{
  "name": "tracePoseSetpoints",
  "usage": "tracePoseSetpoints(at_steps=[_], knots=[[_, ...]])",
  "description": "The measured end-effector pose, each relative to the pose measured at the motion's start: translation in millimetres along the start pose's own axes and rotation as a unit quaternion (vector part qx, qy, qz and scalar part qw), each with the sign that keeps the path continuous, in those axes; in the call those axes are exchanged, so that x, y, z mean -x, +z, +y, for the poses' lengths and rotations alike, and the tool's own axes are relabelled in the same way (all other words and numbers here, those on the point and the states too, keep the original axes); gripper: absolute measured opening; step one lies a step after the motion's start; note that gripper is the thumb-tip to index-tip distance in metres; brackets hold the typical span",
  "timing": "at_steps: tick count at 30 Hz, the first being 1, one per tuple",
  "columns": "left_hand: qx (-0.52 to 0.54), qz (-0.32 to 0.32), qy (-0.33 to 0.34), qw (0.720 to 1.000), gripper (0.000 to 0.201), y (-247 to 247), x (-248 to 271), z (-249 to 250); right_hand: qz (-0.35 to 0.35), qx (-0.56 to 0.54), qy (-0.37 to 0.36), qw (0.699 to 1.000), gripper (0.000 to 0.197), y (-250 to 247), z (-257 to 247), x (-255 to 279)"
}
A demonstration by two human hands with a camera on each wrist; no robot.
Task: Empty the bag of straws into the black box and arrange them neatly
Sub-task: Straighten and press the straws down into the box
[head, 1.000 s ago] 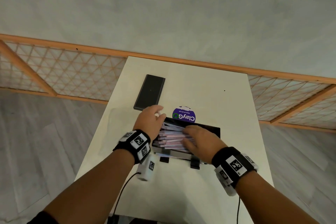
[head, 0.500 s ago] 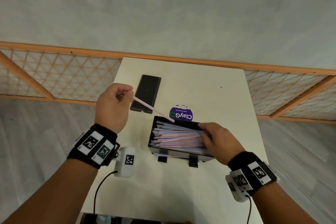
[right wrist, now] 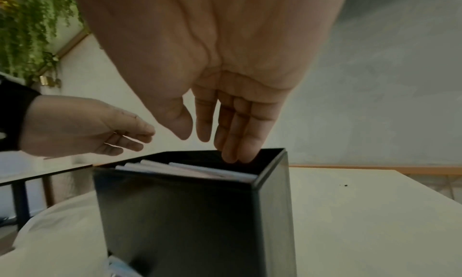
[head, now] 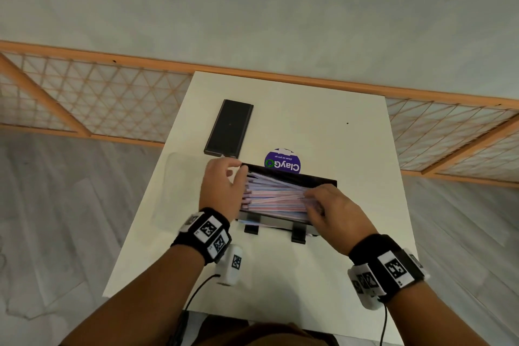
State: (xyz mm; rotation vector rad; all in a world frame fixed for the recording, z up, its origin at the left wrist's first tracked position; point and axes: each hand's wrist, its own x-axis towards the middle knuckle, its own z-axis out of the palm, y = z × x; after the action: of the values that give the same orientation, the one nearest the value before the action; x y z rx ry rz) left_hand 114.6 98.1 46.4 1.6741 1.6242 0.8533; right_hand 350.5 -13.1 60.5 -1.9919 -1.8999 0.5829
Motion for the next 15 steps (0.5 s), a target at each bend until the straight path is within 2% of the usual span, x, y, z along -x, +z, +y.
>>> tracePoseSetpoints(at_steps=[2, 4, 5, 7, 9, 10, 13, 15], knots=[[0.031, 0.058, -0.089, 0.994, 0.012, -7, 0, -17, -0.001, 0.007, -0.017, 1.000, 0.022, 8, 0, 3], [0.060, 0.057, -0.208, 0.975, 0.016, -12, 2, -42, 0.004, 0.018, -0.036, 0.999, 0.019, 17, 0, 5], [0.063, 0.023, -0.263, 0.962, 0.012, -12, 5, -55, 0.003, 0.023, -0.042, 0.999, 0.018, 21, 0, 5], [0.062, -0.097, -0.339, 0.934, 0.006, -5, 15, -74, -0.002, 0.031, -0.054, 0.998, 0.015, 27, 0, 7], [0.060, -0.214, -0.374, 0.900, 0.015, 10, 29, -87, 0.000, 0.037, -0.066, 0.997, 0.014, 30, -1, 8], [0.058, -0.242, -0.374, 0.893, 0.015, 18, 36, -90, 0.000, 0.036, -0.070, 0.997, 0.012, 30, -3, 9], [0.108, -0.239, -0.379, 0.887, 0.013, 41, 52, -91, -0.001, 0.029, -0.102, 0.994, 0.006, 27, -7, 11], [0.156, -0.216, -0.398, 0.878, 0.016, 53, 57, -91, -0.011, 0.040, -0.123, 0.991, 0.019, 30, -6, 14]])
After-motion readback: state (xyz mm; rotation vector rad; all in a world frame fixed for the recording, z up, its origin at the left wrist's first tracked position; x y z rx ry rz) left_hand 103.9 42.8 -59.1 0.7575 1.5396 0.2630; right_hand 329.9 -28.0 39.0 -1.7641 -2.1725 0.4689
